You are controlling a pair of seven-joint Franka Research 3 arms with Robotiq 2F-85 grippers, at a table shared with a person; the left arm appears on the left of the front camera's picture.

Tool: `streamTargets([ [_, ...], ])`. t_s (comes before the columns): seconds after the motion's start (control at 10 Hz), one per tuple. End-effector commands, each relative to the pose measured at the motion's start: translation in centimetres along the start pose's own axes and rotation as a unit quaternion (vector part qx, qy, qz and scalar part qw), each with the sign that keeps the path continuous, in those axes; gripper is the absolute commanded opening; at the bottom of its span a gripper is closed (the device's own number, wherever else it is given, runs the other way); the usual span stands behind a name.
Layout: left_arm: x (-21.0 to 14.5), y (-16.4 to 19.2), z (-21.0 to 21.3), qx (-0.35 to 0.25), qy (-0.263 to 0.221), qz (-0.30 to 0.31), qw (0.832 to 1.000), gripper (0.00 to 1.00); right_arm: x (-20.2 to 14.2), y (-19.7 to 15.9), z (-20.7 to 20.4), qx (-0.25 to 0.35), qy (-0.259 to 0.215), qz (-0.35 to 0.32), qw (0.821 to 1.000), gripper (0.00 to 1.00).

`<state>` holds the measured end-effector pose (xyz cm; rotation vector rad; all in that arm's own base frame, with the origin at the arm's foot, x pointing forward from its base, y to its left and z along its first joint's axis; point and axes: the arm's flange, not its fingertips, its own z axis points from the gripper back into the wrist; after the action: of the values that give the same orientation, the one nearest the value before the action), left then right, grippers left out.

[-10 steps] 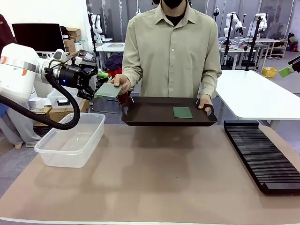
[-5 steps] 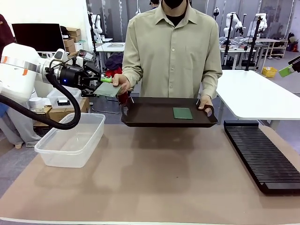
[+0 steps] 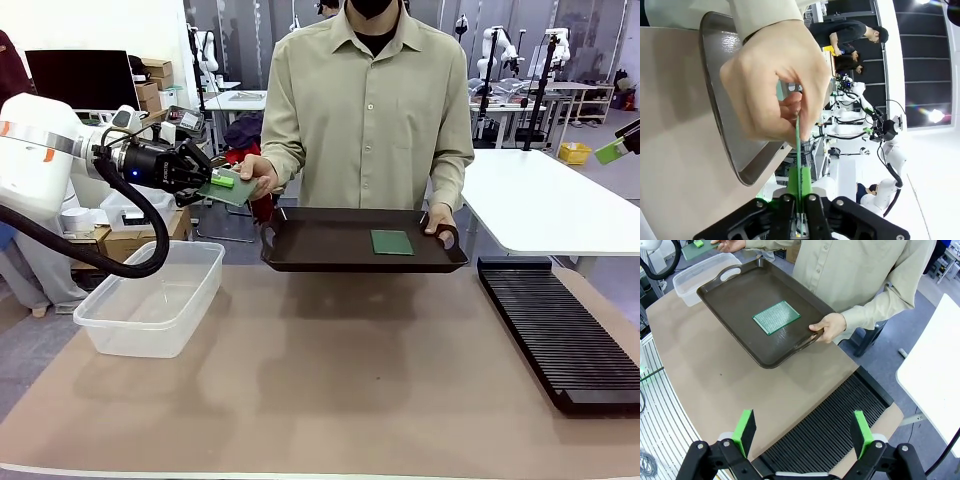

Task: Sort PCBs into racks and boxes based on the side picked up.
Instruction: Pick up the Blank PCB handed by the Human, then if the short side of the Blank PCB is picked up, insert it into the PCB Rack ; if the long side is picked up, place it in the Organizing box.

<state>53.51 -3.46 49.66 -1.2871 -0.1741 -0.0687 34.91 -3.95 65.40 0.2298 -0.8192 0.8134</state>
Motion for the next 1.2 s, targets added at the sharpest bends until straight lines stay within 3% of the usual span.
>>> streamTargets([
  [0.0, -0.75, 0.03, 0.42, 0.003, 0.005, -0.005, 1.000, 0.00, 0.02, 0.05, -0.13, 0.006, -0.002, 0.000, 1.000, 1.00],
  [1.1, -0.10, 0.00, 0.12, 0.002, 0.000, -0.001, 1.000, 0.00, 0.02, 0.05, -0.13, 0.006, -0.002, 0.000, 1.000, 1.00],
])
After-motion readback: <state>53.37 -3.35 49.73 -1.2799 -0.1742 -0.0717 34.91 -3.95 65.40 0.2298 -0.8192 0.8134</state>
